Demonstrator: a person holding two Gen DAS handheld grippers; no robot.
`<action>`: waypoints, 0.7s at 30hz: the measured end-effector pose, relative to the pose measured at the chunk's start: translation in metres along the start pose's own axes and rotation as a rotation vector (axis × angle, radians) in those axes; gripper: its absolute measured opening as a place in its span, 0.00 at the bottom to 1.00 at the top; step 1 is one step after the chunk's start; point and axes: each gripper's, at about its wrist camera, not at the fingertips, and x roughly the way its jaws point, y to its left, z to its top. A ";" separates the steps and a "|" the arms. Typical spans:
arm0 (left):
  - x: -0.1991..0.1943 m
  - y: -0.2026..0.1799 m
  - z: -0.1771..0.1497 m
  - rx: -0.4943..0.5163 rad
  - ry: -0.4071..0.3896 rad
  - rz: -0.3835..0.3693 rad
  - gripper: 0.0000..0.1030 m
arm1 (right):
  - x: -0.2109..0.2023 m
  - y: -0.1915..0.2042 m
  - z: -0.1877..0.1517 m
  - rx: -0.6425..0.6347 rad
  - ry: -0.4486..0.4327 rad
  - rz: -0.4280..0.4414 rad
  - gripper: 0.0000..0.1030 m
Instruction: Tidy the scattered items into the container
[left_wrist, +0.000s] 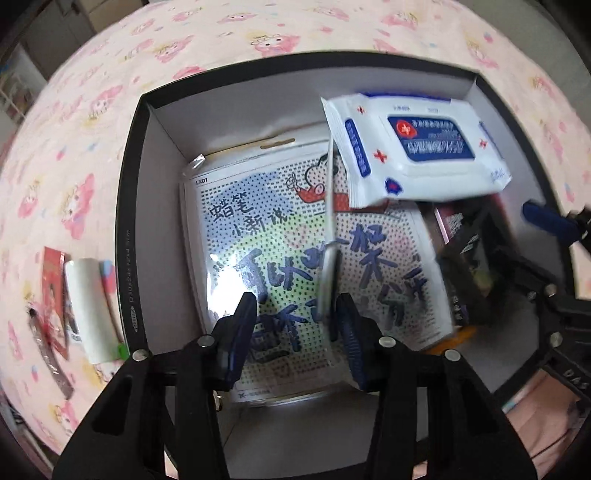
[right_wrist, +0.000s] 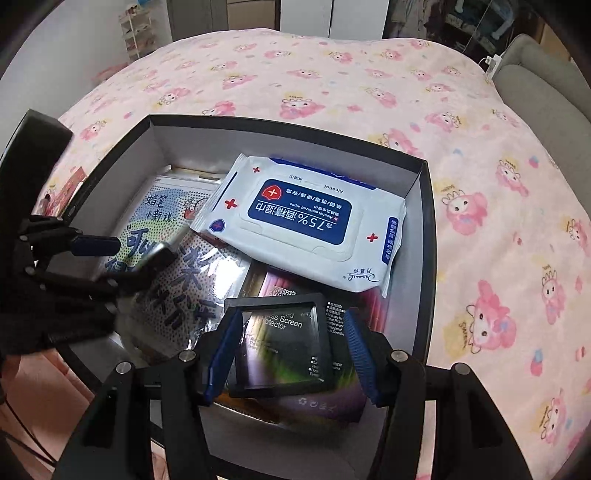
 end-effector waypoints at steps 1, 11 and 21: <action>-0.002 0.003 0.001 -0.012 -0.009 -0.026 0.44 | -0.002 -0.001 0.000 0.011 -0.007 0.017 0.52; 0.008 0.019 0.010 -0.129 -0.043 -0.163 0.27 | 0.003 0.006 0.032 0.081 -0.002 0.167 0.46; -0.034 0.005 0.004 -0.153 -0.030 -0.179 0.25 | 0.033 0.020 0.033 0.126 0.013 0.189 0.46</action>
